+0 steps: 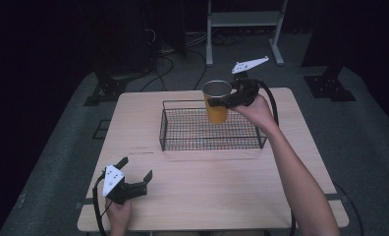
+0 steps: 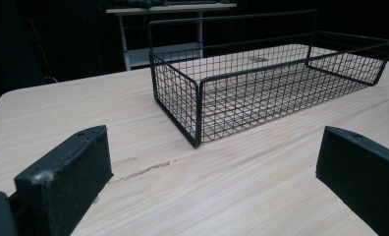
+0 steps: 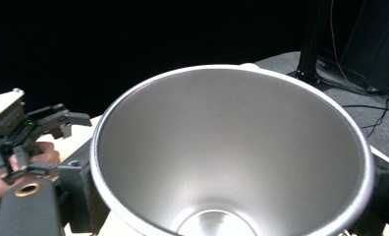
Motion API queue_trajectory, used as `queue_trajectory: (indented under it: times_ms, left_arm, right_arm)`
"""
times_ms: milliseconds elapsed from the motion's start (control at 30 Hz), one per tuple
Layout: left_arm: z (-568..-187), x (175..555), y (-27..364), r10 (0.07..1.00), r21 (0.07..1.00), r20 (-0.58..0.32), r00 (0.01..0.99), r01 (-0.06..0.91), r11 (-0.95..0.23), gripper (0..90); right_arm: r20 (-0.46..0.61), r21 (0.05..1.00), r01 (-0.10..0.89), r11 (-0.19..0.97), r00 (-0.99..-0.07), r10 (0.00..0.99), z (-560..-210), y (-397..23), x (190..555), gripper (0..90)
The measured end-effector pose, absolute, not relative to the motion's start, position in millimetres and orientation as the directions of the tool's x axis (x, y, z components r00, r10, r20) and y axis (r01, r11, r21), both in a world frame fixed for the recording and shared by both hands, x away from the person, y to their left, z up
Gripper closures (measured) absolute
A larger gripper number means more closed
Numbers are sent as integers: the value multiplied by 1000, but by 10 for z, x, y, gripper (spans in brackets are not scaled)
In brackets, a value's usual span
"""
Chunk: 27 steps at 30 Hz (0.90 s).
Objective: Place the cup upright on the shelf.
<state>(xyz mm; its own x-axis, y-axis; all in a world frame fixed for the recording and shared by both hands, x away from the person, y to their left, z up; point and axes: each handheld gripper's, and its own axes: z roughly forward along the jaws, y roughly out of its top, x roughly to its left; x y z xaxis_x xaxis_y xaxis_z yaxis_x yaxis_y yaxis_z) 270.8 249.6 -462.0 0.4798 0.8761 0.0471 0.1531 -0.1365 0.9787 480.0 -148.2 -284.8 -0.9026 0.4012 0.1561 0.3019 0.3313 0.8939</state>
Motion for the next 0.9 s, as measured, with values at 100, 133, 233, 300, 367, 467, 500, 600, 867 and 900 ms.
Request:
queue_trajectory:
  times_ms: [100,133,233,300,367,467,500,600,867,900]
  left_arm:
    - [-4620,2708,2495,876,979,47,480,154,-136,0]
    - [-4620,2708,2495,876,979,47,479,153,-137,0]
    - [-4620,2708,2498,876,979,47,480,153,-136,0]
    - [-4620,2709,2499,876,979,45,481,153,-135,0]
    - [-4620,2710,2494,877,979,47,479,153,-136,0]
    - [-4620,2710,2495,876,979,48,480,153,-138,0]
    - [-4621,2710,2495,876,979,45,480,152,-134,0]
    - [-4620,2709,2498,876,979,45,481,153,-135,0]
    - [-4620,2709,2498,876,979,46,481,152,-135,0]
    - [-4620,2710,2498,875,979,46,481,153,-135,0]
  right_arm:
    - [154,897,300,326,-901,406,-2846,-1445,4858,124]
    - [158,895,304,328,-901,404,-2851,-1433,4883,124]
    - [152,891,304,338,-900,408,-2876,-1393,4945,124]
    - [152,889,305,342,-900,409,-2905,-1373,4985,124]
    - [156,886,312,343,-898,412,-2943,-1359,5024,123]
    - [169,880,327,344,-893,417,-3022,-1344,5096,123]
    - [171,879,330,344,-892,419,-3043,-1342,5113,123]
    - [180,873,340,350,-891,417,-3131,-1335,5175,123]
    - [204,867,362,343,-885,417,-3373,-1293,5275,123]
    - [211,863,371,344,-882,421,-3433,-1283,5296,123]
